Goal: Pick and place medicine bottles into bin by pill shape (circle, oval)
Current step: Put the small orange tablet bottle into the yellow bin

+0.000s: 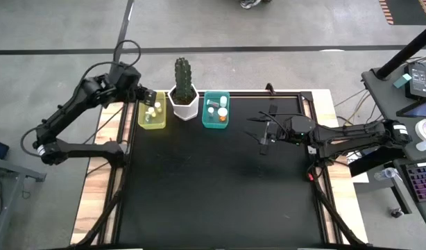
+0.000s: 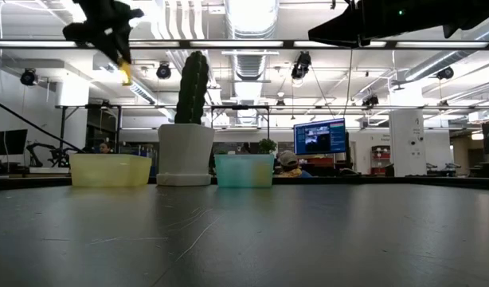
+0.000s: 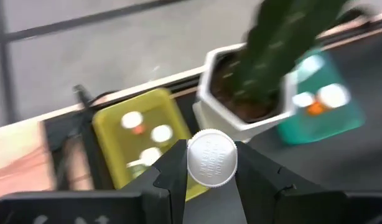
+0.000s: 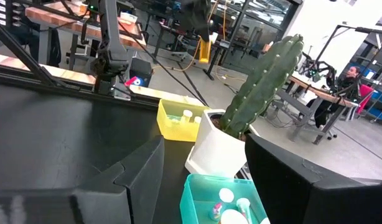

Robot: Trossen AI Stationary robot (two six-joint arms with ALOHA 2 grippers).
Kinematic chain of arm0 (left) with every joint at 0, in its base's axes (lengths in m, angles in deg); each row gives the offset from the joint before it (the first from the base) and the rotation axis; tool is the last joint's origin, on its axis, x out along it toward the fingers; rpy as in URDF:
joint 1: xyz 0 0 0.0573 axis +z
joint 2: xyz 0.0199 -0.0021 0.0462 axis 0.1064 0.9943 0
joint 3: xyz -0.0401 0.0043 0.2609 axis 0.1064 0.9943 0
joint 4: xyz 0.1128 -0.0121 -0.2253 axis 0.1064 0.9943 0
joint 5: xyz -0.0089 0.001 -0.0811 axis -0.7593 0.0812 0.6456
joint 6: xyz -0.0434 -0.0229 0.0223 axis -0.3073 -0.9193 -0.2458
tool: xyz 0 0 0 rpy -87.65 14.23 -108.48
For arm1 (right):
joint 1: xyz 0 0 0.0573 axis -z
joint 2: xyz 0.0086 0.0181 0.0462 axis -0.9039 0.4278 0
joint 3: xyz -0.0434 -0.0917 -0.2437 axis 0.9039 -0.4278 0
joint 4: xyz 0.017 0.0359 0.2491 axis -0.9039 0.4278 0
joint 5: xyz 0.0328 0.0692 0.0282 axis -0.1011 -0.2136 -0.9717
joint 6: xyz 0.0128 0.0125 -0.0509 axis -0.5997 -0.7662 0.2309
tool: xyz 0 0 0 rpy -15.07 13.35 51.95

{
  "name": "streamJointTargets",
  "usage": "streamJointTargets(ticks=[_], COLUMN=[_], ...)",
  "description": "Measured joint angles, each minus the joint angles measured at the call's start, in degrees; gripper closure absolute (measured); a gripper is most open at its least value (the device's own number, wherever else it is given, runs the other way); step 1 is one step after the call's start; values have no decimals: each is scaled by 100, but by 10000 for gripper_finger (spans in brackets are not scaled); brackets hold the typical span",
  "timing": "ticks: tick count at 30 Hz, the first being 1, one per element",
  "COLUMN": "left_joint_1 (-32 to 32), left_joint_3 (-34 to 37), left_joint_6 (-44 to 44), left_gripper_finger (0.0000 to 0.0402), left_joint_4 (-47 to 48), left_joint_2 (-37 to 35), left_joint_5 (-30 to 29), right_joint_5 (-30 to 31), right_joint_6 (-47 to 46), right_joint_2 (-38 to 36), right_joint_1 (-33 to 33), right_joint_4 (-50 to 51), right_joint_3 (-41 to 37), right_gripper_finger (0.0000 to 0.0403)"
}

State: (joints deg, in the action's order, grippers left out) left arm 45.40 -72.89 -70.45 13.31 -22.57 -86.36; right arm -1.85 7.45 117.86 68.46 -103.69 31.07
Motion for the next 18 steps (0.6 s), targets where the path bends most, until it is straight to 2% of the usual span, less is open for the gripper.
streamJointTargets(ticks=[7, 18], left_joint_1=[698, 738], left_joint_3=[112, 993], left_joint_6=[645, 867], left_gripper_finger=[308, 308], left_joint_4=[230, -132], left_joint_2=[510, 695], left_joint_5=[-3, 350], right_joint_5=[0, 2], right_joint_6=[-2, -84], right_joint_2=[0, 0], right_joint_1=[0, 0], right_joint_4=[12, 165], right_joint_3=[-7, -64], right_gripper_finger=[184, 184])
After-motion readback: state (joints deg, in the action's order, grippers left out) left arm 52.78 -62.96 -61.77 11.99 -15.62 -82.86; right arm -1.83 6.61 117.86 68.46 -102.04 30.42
